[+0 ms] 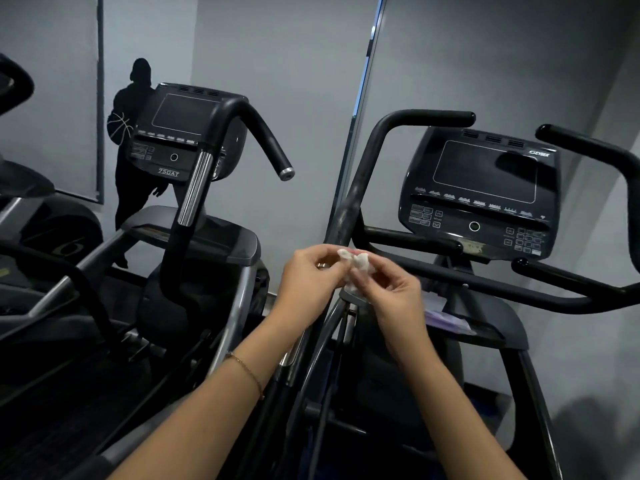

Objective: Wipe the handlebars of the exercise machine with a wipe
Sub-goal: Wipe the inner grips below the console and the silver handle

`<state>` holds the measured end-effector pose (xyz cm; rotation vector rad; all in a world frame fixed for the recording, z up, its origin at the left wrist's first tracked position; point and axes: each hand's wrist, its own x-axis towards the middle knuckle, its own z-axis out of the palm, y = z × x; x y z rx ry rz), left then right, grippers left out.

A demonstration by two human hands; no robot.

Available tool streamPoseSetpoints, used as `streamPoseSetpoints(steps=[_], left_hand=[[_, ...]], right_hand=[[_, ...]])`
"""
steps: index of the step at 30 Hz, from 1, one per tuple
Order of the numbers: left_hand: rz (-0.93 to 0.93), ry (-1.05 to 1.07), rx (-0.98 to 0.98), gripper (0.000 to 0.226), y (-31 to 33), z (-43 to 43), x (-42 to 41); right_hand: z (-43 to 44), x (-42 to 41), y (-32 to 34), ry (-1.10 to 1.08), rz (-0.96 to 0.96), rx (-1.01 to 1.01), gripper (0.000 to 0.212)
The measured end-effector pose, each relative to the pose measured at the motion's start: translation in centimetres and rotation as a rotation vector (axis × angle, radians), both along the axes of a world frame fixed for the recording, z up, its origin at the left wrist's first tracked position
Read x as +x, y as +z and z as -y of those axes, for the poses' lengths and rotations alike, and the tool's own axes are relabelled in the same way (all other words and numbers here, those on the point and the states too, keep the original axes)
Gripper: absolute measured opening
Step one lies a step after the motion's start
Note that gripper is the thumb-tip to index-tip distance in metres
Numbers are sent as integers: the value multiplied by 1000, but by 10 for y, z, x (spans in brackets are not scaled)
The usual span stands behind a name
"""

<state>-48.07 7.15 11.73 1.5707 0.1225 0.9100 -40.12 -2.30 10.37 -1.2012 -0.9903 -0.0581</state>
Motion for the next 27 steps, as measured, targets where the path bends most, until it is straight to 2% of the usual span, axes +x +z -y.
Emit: streamPoseSetpoints(steps=[2,5,7,10,12,15,18,20,23,27], left_hand=[[-59,95,118,27,2,-7,5],[-242,392,382,38,3,-14,11],[-310,463,430,41,4,-15,17],[-395,540,515,30,6,-19,29],[-435,557,515,26,9,-22,33],[-515,516,486,27,18,-25,38],[-576,521,462,27,26,-23,41],[-566,560,453,27,27,-18,43],[-556,620,450,29,22,-12,47],[-533,675,417,29,19,-8,48]], right_hand=[[-3,20,14,-156,121,15,19],[-15,52,36,-353,294,16,20],[-27,65,37,-411,550,-57,19],[-38,73,16,-463,1015,-192,22],[-38,78,15,-461,1160,-222,22],[-46,88,44,-473,1159,-285,27],[-61,103,81,-496,931,-435,24],[-63,110,84,-497,877,-474,25],[-49,98,59,-500,1002,-406,29],[-31,90,43,-340,1168,-405,35]])
